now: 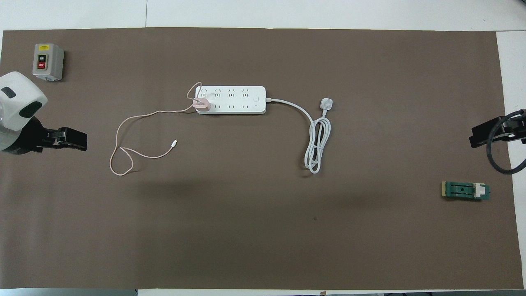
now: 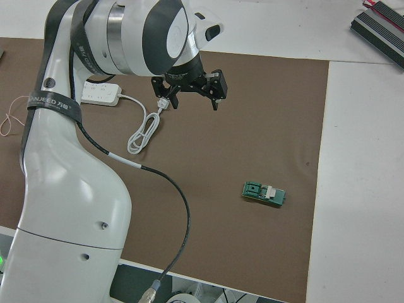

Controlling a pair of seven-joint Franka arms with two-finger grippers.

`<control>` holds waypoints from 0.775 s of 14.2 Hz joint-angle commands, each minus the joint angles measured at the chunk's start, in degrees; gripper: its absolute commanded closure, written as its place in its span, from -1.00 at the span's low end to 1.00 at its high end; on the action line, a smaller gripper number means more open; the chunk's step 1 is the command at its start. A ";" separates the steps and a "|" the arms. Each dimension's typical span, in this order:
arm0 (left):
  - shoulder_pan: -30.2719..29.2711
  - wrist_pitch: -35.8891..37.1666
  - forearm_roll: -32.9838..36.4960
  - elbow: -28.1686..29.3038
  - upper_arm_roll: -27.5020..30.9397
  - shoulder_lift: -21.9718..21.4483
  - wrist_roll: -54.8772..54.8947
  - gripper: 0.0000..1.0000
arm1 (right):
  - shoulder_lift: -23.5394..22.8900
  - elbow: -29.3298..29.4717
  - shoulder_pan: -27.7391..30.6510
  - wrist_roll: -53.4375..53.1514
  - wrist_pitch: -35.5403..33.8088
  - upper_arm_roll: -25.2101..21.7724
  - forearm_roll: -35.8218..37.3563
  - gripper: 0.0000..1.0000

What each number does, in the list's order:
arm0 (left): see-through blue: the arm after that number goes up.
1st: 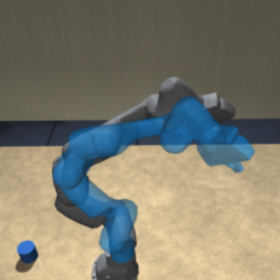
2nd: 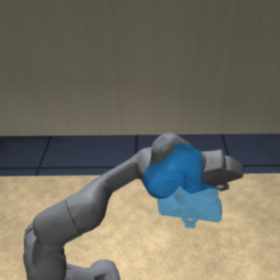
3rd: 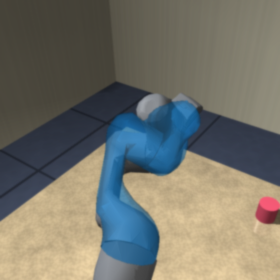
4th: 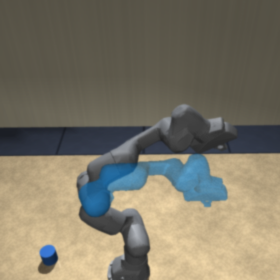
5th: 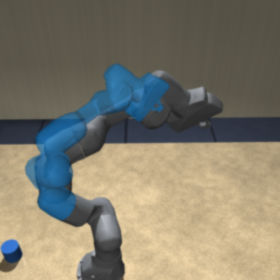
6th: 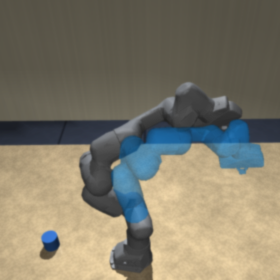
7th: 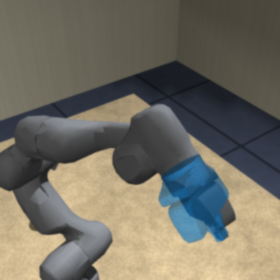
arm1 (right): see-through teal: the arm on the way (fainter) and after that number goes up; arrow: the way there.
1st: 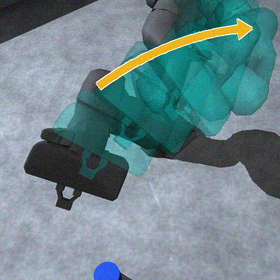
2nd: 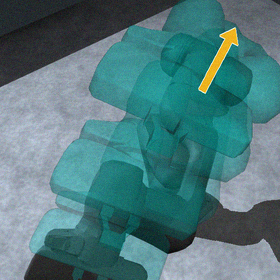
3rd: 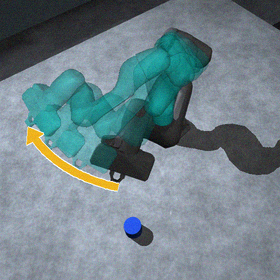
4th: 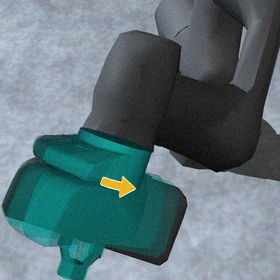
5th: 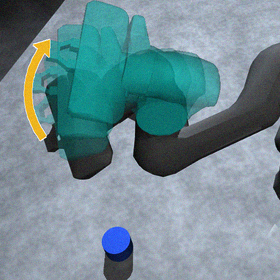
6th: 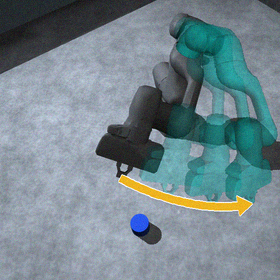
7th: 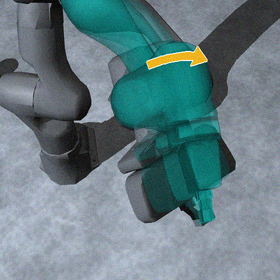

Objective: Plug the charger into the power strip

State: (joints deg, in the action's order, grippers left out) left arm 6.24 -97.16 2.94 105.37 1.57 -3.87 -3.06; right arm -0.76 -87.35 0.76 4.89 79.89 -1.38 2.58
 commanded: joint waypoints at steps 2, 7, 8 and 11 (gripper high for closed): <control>-5.26 4.17 -0.65 -3.06 -5.42 1.68 2.88 -1.00 | 0.76 -1.07 0.56 -0.40 0.27 0.59 0.93 -1.00; -4.57 3.38 -3.03 -4.29 -5.09 1.76 1.13 -1.00 | 0.76 -1.07 0.56 -0.40 0.27 0.59 0.93 -1.00; -4.57 2.77 -3.03 -4.38 -5.09 1.85 1.04 -1.00 | 0.76 -1.07 0.56 -0.40 0.27 0.59 0.93 -1.00; -4.31 0.83 -3.03 -4.20 -5.00 1.77 0.25 -1.00 | 0.76 -1.07 0.56 -0.40 0.27 0.59 0.93 -1.00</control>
State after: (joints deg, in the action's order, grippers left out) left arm 2.51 -95.80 0.61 102.26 -3.04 -2.81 -2.15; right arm -0.75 -87.35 0.76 4.89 79.89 -1.38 2.58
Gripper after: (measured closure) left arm 0.000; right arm 0.000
